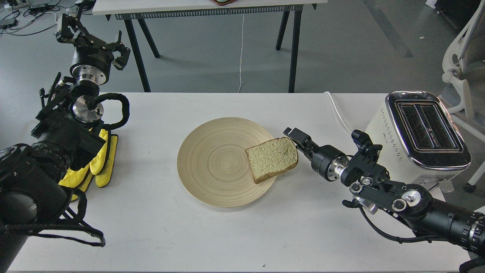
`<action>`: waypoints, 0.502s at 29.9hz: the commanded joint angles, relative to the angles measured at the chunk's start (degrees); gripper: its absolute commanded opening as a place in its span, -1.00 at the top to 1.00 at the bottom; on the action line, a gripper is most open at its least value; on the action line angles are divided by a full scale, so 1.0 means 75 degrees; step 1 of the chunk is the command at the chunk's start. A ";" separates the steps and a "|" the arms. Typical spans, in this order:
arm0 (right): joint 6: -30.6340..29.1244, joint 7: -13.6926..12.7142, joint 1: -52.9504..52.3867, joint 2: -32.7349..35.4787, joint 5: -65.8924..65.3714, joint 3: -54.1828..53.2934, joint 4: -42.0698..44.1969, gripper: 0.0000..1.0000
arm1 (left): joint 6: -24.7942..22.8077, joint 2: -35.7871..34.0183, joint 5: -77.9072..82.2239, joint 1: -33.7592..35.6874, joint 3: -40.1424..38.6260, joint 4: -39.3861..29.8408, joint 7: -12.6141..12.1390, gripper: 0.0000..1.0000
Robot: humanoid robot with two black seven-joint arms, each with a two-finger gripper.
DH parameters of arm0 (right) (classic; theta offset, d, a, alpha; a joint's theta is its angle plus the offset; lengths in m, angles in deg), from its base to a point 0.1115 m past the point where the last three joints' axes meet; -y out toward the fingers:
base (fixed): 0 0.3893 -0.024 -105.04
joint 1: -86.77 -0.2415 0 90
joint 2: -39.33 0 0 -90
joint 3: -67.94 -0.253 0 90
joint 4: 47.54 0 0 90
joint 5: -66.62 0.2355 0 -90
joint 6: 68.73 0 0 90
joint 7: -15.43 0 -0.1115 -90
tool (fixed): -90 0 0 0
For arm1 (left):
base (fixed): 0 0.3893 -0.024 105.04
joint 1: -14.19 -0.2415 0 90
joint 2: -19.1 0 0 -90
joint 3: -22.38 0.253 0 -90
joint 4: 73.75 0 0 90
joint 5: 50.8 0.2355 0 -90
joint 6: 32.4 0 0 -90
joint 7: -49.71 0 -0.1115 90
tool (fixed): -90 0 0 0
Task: Put bread in toaster with right arm
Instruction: 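Reach the right gripper to the bread slice edge on the plate and pinch it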
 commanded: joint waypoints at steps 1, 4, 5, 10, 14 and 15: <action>0.0044 -0.0008 0.0011 -0.0062 -0.0006 0.0121 0.0040 -0.46 | 0.0000 0.0001 0.0002 0.0012 -0.0001 0.0009 -0.0004 -1.00; 0.0068 -0.0008 0.0023 -0.0144 -0.0006 0.0121 0.0028 -0.46 | 0.0000 0.0001 0.0002 0.0012 -0.0001 -0.0003 -0.0004 -1.00; 0.0068 -0.0008 0.0023 -0.0144 -0.0006 0.0121 0.0028 -0.47 | 0.0000 0.0001 0.0002 0.0012 -0.0001 -0.0003 -0.0004 -1.00; 0.0068 0.0004 0.0023 -0.0144 0.0017 0.0121 -0.0042 -0.47 | 0.0000 0.0001 0.0002 0.0000 -0.0001 -0.0003 -0.0004 -1.00; 0.0068 0.0015 0.0058 -0.0121 0.0017 0.0132 -0.0054 -0.48 | 0.0000 0.0001 0.0002 0.0011 -0.0001 0.0009 -0.0004 -1.00; 0.0068 0.0015 0.0058 -0.0109 0.0006 0.0132 -0.0054 -0.48 | 0.0000 0.0001 0.0002 0.0000 -0.0001 -0.0003 -0.0004 -1.00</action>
